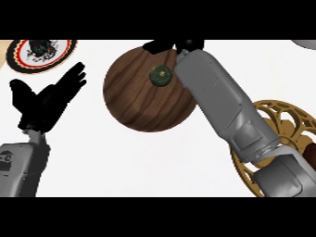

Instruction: Pick the squash from the placemat and place it in the bowl

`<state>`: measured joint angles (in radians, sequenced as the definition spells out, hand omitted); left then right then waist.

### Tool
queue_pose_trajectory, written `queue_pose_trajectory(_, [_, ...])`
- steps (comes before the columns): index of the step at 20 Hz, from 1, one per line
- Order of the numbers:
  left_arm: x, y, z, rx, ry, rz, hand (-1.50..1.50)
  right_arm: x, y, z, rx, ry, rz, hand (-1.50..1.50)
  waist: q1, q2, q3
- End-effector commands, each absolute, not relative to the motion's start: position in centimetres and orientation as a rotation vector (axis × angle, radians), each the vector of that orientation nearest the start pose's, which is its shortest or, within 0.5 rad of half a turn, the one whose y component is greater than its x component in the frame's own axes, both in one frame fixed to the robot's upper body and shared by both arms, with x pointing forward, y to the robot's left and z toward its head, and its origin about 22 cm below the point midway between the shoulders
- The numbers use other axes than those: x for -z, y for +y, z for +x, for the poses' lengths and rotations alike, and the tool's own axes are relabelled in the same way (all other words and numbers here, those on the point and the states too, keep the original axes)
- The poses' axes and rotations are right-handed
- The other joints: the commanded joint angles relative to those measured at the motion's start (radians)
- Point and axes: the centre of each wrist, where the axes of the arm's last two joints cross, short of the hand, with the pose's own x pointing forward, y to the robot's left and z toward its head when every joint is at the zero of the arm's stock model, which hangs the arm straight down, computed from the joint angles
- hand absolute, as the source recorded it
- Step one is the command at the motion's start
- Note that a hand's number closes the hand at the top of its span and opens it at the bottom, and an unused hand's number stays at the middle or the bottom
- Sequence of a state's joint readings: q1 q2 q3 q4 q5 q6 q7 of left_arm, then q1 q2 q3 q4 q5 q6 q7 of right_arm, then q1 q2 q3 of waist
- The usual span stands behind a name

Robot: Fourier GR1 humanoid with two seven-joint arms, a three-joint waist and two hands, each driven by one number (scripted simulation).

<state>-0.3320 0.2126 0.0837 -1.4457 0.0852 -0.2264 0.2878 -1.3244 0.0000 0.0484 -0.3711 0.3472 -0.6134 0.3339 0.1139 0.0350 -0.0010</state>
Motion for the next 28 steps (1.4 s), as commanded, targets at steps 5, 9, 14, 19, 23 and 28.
queue_pose_trajectory(5, [-6.3,28.0,30.3,0.256,-1.44,0.005,0.0,-16.0,-6.0,45.9,-0.088,-1.559,-0.784,-1.5,-0.061,-0.021,0.0])
queue_pose_trajectory(9, [-6.1,28.5,29.7,0.229,-1.439,0.025,0.0,-17.6,-8.8,46.3,-0.11,-1.624,-0.72,-1.5,-0.107,-0.037,0.001])
queue_pose_trajectory(14, [-6.0,30.6,29.4,0.182,-1.394,0.051,0.0,-15.5,-7.2,43.7,-0.287,-1.758,-0.623,-1.5,-0.154,-0.055,0.001])
queue_pose_trajectory(19, [-4.3,32.2,27.6,0.137,-1.386,0.087,0.0,-17.1,-8.8,41.2,-0.292,-1.827,-0.524,-1.5,-0.19,-0.069,0.001])
queue_pose_trajectory(23, [-5.0,32.8,27.5,0.137,-1.37,0.091,0.0,-17.1,-8.8,37.7,-0.302,-1.938,-0.306,-1.5,-0.207,-0.075,0.003])
queue_pose_trajectory(28, [-4.3,32.5,26.8,0.121,-1.363,0.112,0.0,-16.3,-10.3,32.3,-0.244,-1.943,-0.118,-1.5,-0.217,-0.075,0.003])
